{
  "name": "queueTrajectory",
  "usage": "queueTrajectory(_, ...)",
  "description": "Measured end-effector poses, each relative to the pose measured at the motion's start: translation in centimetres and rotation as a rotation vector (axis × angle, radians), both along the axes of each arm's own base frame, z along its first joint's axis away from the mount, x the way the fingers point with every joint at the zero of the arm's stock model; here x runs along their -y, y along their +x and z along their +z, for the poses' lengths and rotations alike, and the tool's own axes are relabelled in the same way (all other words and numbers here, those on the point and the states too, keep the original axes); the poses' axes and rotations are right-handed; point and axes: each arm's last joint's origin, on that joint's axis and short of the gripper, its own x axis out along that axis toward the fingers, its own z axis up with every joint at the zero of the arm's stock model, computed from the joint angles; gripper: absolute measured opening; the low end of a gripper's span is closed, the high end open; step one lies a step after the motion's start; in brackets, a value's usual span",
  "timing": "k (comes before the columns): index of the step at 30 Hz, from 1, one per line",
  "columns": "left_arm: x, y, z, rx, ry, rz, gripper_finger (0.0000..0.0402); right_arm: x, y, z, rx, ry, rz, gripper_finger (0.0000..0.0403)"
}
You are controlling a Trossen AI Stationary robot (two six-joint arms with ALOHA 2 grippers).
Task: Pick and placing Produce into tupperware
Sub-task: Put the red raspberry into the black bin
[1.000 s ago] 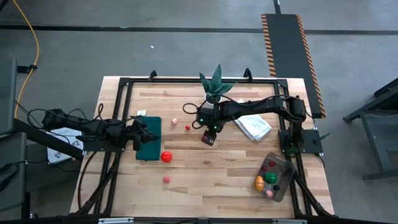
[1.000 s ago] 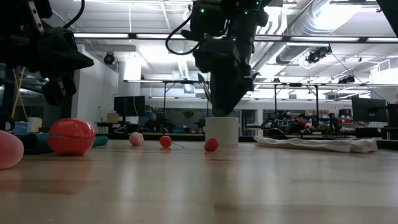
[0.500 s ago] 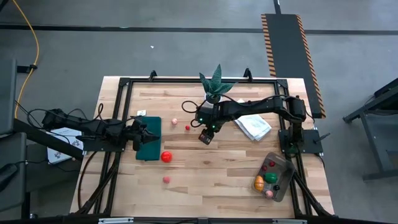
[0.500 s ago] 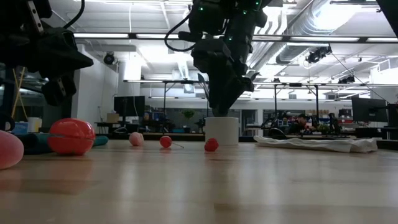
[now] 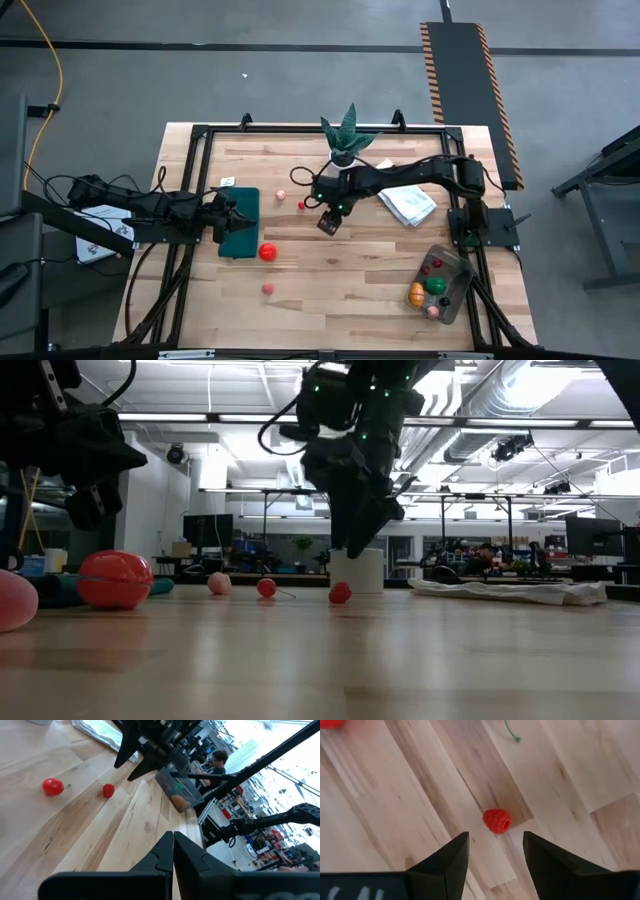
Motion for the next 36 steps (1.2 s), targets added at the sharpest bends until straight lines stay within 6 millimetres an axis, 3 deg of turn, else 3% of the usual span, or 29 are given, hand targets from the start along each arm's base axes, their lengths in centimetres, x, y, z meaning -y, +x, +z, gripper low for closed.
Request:
queueTrajectory(7, 0.0, 0.0, 0.0, 0.000, 0.001, 0.000, 0.0001, -0.1, 0.4, -1.4, -0.024, 0.002, 0.006, 0.0176)
queueTrajectory(17, 0.0, 0.0, 0.0, -0.001, 0.001, -0.001, 0.0001, -0.4, 1.0, -1.4, 0.022, 0.003, 0.014, 0.0176)
queueTrajectory(36, 0.0, 0.0, 0.0, -0.001, -0.001, -0.008, 0.0001, -0.4, 1.3, -3.9, -0.044, 0.014, 0.013, 0.0176)
